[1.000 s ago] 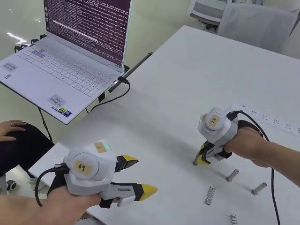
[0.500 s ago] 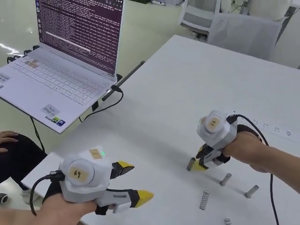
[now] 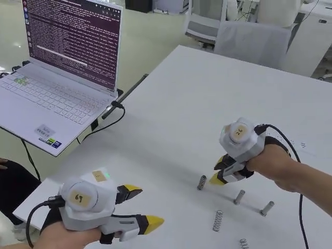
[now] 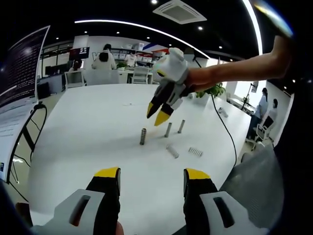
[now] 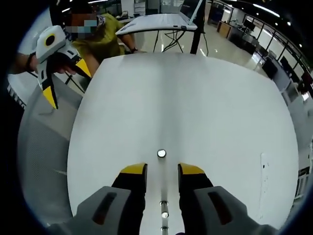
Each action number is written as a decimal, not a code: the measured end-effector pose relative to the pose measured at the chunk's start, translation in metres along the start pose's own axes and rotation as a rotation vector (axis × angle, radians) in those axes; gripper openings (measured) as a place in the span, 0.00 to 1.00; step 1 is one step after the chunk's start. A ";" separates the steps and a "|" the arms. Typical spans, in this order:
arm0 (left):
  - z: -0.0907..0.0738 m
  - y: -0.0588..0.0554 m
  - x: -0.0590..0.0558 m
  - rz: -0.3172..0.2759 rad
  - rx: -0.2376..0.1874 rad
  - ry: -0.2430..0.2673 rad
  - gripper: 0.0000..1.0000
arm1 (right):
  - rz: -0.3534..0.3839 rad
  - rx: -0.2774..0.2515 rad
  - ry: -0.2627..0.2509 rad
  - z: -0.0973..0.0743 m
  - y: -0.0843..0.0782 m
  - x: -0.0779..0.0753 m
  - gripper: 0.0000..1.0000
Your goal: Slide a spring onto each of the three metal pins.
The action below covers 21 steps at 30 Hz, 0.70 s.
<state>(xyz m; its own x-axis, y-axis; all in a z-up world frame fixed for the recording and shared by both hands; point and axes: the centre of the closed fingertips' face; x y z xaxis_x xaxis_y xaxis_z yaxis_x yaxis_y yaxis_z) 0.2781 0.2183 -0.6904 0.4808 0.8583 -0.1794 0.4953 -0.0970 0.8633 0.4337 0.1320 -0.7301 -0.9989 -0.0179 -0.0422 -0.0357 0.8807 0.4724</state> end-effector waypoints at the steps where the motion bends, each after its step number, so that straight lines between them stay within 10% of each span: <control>1: 0.000 0.000 0.000 0.001 0.000 0.000 0.47 | 0.011 -0.009 -0.005 -0.002 0.000 -0.001 0.23; 21: 0.001 0.016 0.002 0.030 -0.008 -0.005 0.48 | 0.263 -0.261 -0.131 -0.061 -0.001 -0.025 0.30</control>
<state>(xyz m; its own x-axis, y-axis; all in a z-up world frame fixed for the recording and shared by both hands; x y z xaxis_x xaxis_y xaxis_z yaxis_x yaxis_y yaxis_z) 0.2875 0.2179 -0.6769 0.4988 0.8526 -0.1561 0.4748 -0.1181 0.8721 0.4567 0.1025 -0.6762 -0.9634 0.2680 0.0065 0.1985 0.6967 0.6894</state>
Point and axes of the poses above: the centre of the closed fingertips' face, and the gripper's own axes: z roughly forward along the fingers, x roughly to its left, y roughly out of its top, and after that the axes turned 2 degrees about -y, right-handed
